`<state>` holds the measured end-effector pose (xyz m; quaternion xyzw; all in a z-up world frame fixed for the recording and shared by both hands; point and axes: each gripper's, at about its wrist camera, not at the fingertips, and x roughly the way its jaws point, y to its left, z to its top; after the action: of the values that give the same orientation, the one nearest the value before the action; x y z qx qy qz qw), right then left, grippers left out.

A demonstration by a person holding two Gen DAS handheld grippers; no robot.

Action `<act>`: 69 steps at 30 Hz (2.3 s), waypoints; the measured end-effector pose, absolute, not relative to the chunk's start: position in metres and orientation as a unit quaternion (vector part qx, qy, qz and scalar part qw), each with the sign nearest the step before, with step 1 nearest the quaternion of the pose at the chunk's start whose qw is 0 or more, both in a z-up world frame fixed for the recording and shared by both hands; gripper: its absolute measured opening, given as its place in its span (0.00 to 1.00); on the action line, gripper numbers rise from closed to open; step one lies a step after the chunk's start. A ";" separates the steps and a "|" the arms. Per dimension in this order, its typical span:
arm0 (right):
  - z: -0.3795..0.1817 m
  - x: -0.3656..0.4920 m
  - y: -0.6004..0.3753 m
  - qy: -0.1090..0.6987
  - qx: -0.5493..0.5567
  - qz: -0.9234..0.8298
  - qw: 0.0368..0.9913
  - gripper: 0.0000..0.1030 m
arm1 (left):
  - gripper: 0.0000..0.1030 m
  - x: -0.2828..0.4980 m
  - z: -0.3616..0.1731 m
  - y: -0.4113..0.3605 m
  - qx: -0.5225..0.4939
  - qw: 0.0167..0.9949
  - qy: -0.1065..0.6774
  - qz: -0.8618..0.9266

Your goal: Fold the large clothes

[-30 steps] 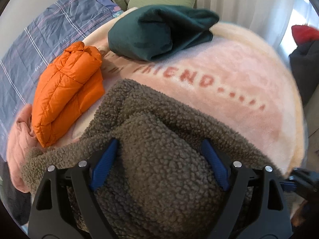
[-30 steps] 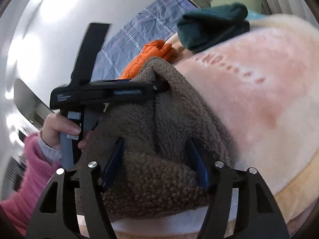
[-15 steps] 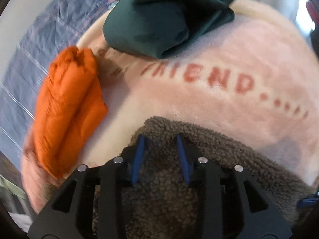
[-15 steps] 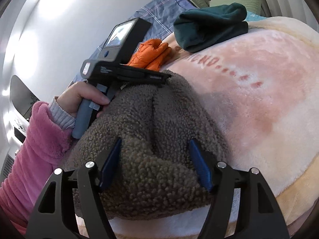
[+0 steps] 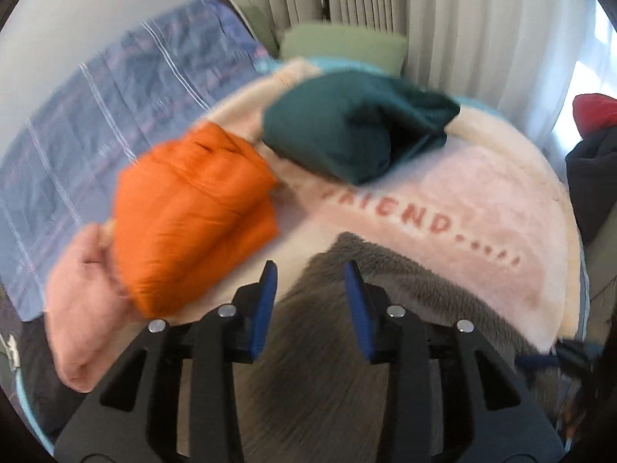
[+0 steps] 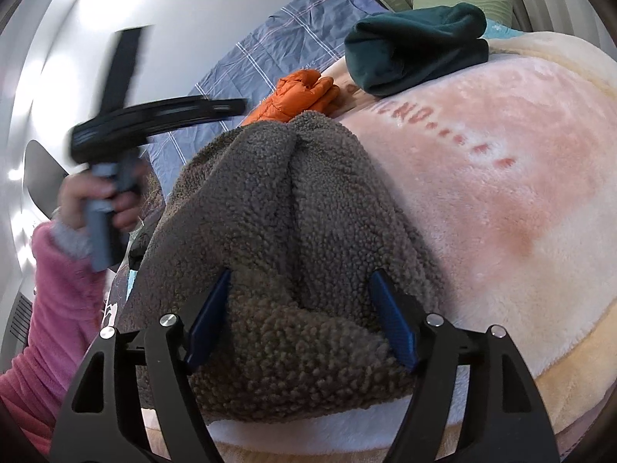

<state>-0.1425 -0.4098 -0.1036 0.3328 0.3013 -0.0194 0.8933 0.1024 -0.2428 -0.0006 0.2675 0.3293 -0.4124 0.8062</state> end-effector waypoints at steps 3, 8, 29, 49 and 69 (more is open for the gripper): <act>-0.105 -0.142 -0.410 0.299 0.333 -0.021 0.894 0.71 | 0.53 0.097 0.007 -0.204 0.274 0.825 0.307 -0.388; -0.103 -0.143 -0.410 0.301 0.330 -0.021 0.895 0.71 | 0.56 0.134 -0.045 -0.154 0.257 0.830 0.365 -0.335; -0.101 -0.144 -0.406 0.302 0.310 -0.048 0.900 0.80 | 0.34 0.185 -0.062 -0.082 0.142 0.860 0.397 -0.287; -0.101 -0.143 -0.404 0.298 0.306 -0.051 0.903 0.83 | 0.56 0.165 -0.014 -0.119 0.127 0.863 0.352 -0.341; -0.103 -0.144 -0.406 0.290 0.309 -0.042 0.905 0.85 | 0.59 0.179 -0.027 -0.119 0.113 0.866 0.369 -0.317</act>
<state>-0.1441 -0.4060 -0.1026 0.3086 0.2901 -0.0424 0.9049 0.1792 -0.1189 -0.0275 0.1134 0.3693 -0.3175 0.8660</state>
